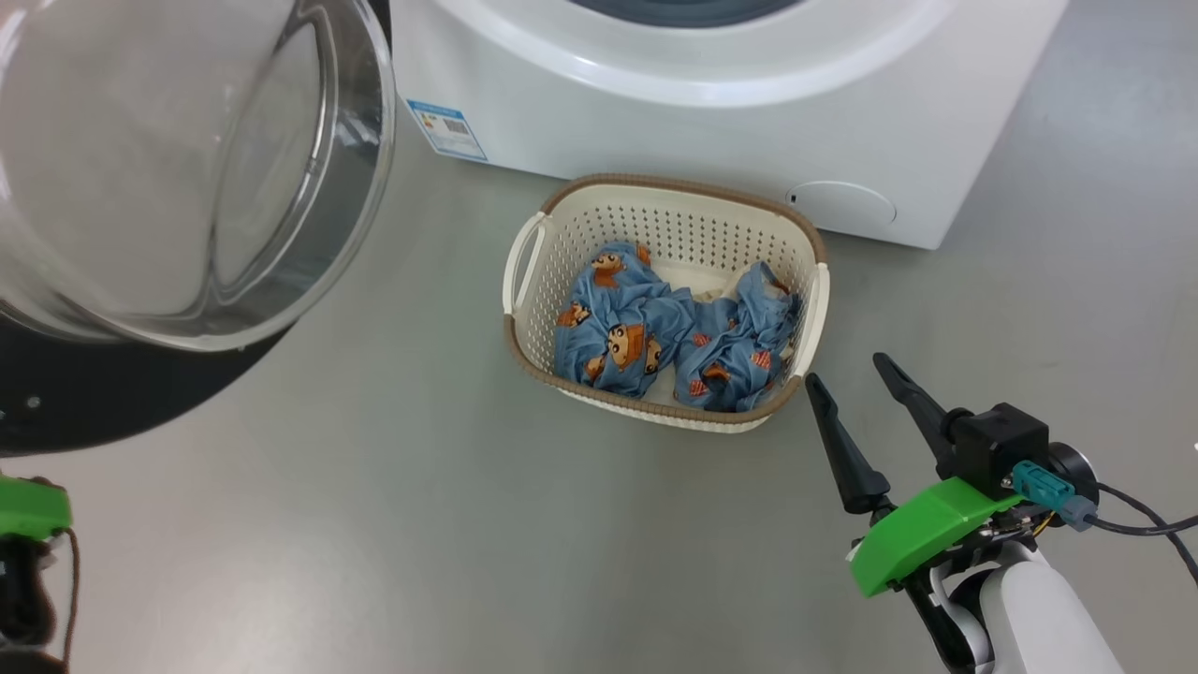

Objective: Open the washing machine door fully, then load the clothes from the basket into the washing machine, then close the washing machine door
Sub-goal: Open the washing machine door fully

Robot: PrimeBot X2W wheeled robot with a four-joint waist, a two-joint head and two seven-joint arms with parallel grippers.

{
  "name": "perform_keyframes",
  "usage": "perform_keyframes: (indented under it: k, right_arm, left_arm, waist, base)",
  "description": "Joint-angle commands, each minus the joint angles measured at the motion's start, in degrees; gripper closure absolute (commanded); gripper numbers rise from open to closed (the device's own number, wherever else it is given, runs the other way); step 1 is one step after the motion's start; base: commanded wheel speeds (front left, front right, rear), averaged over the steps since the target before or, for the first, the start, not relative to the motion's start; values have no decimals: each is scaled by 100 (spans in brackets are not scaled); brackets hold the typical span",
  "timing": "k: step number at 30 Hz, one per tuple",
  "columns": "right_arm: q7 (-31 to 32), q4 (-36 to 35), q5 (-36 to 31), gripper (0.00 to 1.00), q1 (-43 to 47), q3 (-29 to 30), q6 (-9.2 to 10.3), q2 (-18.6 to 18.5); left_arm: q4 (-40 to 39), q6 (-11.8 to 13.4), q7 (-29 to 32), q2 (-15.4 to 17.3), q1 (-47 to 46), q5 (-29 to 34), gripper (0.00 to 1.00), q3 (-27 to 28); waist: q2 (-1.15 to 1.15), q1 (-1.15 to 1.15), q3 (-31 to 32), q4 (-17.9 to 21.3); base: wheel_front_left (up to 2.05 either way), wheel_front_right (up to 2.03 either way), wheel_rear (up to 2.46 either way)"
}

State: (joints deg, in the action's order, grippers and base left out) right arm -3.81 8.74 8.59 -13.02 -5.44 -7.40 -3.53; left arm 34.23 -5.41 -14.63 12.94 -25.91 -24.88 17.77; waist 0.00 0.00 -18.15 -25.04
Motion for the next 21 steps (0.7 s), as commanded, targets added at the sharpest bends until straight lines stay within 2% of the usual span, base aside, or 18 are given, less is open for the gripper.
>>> perform_keyframes:
  k: [1,21]
  right_arm:
    - [44,-200,-101,0,-107,-140,-9,66]
    - [462,-700,-454,0,-152,-10,-9,66]
  left_arm:
    - [11,-5,-37,458,-224,73,100,292]
    - [1198,-196,-37,886,-1122,394,100,708]
  waist:
    - [0,0,-118,-27]
    - [0,0,-666,-149]
  base:
    - [0,0,0]
    - [0,0,0]
